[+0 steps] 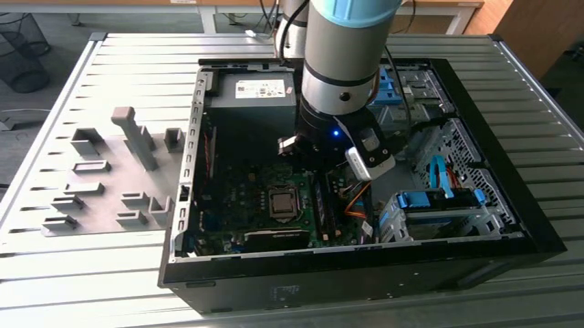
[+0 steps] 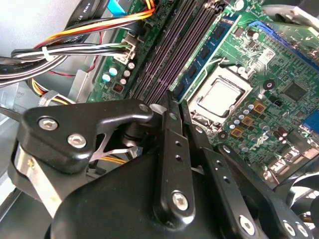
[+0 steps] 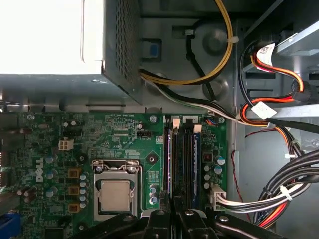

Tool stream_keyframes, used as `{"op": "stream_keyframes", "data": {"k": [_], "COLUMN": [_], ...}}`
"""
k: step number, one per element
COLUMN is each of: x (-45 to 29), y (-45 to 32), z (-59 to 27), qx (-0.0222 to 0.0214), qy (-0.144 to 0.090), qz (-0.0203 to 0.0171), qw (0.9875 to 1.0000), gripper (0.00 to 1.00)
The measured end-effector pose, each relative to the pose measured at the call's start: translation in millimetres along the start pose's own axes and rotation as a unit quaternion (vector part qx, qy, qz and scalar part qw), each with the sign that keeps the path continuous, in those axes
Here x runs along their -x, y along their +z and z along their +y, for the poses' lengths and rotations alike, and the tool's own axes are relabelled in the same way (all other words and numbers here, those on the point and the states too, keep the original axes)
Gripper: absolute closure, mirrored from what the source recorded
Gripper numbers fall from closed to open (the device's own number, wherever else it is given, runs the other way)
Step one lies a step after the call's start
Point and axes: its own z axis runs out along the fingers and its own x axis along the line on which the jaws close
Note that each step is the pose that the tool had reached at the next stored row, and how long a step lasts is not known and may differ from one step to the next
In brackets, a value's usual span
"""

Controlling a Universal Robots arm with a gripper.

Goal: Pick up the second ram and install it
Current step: 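Insert the second ram into the second slot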

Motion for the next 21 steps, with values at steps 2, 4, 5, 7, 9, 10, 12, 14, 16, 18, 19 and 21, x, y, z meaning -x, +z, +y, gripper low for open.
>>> {"op": "stream_keyframes", "data": {"k": [2,4,5,7,9,10,12,14,16,18,19,21], "x": [0.0,0.0,0.2,1.0,1.9,2.5,3.9,4.9,4.9,4.9,5.0,5.2], "y": [0.0,0.2,0.7,1.9,4.3,6.1,8.9,10.8,11.4,12.2,13.0,14.5], "z": [0.0,0.0,0.0,0.0,0.0,0.0,0.0,-0.1,-0.1,0.0,0.0,-0.2], "qx": [0.0,-0.0001,0.0002,0.001,0.0019,0.0021,0.0024,0.0026,0.0024,0.0026,0.0027,0.0026], "qy": [0.0,0.0,0.0,0.0,0.001,0.001,0.002,0.002,0.002,0.002,0.002,0.002], "qz": [0.0,0.0,0.0,0.0,0.0,0.0,0.0,0.0,0.0001,0.0006,0.001,0.0019], "qw": [1.0,1.0,1.0,1.0,1.0,1.0,1.0,1.0,1.0,1.0,1.0,1.0], "gripper": [0.86,0.86,0.86,0.86,0.86,0.86,0.86,0.86,0.86,0.86,0.86,0.86]}}
